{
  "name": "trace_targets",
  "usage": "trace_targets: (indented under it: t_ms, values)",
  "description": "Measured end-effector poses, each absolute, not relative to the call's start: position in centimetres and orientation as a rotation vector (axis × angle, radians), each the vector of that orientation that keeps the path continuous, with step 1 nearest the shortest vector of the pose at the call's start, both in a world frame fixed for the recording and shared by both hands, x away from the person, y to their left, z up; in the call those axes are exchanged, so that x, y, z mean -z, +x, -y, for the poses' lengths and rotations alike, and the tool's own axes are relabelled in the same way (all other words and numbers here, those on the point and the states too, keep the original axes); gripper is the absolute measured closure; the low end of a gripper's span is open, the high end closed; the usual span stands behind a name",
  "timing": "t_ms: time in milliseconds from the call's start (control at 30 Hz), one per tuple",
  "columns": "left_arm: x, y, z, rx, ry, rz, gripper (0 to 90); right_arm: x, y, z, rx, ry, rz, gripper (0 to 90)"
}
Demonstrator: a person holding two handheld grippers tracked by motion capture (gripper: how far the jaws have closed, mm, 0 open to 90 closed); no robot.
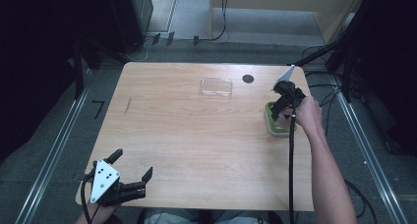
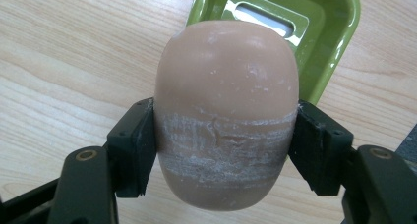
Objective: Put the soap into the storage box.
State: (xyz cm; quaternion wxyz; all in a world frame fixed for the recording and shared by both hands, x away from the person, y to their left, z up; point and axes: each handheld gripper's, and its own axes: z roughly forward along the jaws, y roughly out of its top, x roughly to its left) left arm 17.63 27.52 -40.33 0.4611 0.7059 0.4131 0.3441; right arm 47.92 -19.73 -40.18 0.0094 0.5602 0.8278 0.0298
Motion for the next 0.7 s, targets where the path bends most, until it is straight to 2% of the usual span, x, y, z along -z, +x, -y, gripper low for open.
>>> trace_targets:
  t_ms: [700]
  values:
    - [40.3, 17.6, -27.5, -0.845, 1.737, -1.014, 0.0, 41.7, 49.3, 20.4, -0.114, 1.857, -2.508, 33.4]
